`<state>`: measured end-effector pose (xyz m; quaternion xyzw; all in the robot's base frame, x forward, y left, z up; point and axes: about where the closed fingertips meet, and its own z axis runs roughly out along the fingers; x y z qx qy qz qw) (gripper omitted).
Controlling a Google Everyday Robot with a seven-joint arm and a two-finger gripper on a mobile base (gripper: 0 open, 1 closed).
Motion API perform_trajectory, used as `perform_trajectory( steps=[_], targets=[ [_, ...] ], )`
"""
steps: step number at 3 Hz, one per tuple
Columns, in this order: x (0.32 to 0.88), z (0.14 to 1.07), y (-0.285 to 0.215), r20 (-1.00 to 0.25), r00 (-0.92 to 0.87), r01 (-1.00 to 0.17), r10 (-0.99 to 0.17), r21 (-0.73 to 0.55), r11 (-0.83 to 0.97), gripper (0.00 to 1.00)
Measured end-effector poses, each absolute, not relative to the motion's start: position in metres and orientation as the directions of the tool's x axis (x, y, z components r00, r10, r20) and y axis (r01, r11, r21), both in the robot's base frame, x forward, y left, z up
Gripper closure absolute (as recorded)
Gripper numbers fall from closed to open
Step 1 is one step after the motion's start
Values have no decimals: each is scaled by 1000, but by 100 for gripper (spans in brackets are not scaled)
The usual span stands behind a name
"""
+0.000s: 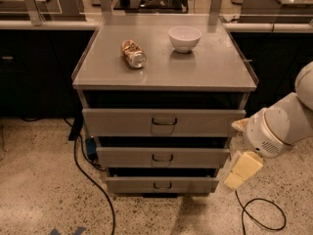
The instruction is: Open bottom drawer
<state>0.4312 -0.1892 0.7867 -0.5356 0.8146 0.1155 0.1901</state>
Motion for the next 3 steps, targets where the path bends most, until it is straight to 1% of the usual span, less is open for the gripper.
perform_trajectory(
  steps=[1,2,3],
  targets=[
    [431,783,-188,-434,-355,-917,-828,-10,398,0],
    [430,744,-184,-458,-354,-919,-815,8,395,0],
    [425,691,-173,-483,-351,-915,-802,-7,404,0]
  ],
)
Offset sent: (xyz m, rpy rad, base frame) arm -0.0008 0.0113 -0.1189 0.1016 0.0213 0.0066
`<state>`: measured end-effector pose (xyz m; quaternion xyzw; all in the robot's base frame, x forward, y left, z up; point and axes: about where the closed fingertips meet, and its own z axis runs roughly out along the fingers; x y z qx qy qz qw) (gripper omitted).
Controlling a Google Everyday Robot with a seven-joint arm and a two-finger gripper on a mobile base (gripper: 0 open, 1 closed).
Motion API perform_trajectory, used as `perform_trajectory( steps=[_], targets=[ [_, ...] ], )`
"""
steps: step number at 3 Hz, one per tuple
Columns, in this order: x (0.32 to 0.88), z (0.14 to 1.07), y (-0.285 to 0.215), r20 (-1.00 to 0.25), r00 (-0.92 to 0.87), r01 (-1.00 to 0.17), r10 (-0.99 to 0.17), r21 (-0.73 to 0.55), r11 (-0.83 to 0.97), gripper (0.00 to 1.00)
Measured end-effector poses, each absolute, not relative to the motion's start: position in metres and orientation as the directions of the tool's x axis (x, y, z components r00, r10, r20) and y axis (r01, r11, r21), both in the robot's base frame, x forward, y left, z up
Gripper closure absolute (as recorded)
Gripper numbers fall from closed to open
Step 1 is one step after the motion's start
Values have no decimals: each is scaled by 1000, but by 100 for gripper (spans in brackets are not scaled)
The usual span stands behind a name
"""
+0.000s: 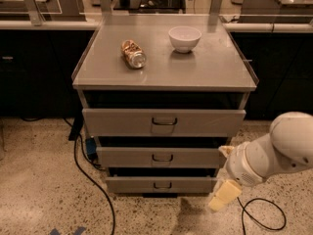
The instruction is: Open bottom drawer
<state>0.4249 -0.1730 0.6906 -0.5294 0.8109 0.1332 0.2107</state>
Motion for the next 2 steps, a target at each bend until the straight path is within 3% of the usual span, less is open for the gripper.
perform_trajectory(
  steps=[2],
  targets=[
    [440,693,-174,-501,-346,-901,-793,-59,430,0]
  ],
)
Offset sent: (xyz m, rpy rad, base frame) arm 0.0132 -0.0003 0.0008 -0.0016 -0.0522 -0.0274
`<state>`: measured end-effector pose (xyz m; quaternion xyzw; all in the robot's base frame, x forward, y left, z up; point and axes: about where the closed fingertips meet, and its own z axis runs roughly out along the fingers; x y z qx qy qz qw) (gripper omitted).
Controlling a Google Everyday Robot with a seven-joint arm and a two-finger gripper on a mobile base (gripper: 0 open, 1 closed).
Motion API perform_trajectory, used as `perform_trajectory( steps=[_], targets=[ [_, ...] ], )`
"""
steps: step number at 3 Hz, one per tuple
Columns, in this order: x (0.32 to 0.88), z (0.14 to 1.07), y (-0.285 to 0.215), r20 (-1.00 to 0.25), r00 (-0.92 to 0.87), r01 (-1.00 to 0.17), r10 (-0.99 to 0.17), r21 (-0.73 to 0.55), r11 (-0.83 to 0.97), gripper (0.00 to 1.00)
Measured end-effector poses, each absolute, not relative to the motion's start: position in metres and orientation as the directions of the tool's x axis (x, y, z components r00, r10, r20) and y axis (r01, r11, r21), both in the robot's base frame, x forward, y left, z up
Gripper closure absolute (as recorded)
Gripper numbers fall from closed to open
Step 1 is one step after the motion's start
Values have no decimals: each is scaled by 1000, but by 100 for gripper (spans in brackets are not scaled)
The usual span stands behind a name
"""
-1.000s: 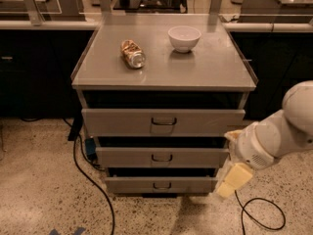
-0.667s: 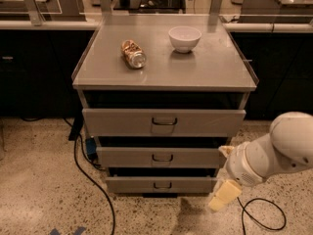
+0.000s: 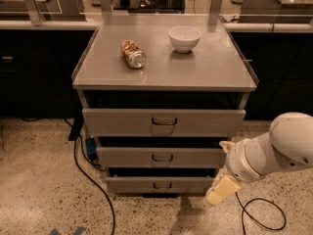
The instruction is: Open bottom drawer
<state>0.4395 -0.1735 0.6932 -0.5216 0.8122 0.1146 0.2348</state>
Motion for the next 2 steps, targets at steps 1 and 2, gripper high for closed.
perform_trajectory(
  steps=[1,2],
  targets=[
    [444,672,-175,-542,-330,-897,-773,-74,436,0],
    [457,617,-177,-554,-337,-900,-761,-49,433,0]
  ],
)
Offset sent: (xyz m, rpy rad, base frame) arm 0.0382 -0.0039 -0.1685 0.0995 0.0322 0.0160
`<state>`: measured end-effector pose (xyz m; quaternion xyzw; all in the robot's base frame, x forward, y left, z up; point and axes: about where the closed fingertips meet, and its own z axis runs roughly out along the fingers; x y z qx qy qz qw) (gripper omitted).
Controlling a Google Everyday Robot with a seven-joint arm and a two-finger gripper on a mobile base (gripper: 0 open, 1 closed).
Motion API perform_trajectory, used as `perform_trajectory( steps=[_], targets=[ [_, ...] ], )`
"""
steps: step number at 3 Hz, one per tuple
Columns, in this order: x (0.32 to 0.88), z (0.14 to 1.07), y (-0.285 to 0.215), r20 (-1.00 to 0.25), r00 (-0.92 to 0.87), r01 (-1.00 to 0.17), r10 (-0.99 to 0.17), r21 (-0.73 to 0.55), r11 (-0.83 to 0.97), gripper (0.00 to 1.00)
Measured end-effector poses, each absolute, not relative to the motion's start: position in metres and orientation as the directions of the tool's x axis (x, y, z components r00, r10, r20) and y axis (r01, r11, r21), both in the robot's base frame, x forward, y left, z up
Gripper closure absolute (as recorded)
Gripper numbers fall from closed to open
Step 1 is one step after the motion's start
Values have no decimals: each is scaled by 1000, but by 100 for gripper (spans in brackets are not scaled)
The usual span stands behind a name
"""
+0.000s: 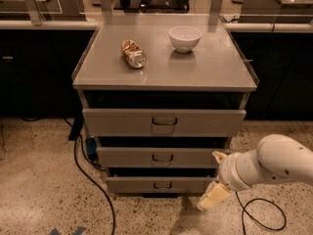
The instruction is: Open bottom drawer
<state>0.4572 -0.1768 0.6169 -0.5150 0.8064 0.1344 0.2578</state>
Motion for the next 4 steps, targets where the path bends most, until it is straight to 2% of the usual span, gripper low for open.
perform_trajectory(
  steps=[2,4],
  targets=[
    [483,499,-169,-507,-381,-913,-773,75,401,0],
    [480,467,-168,-514,-376,-918,-771,93,386,0]
  ],
)
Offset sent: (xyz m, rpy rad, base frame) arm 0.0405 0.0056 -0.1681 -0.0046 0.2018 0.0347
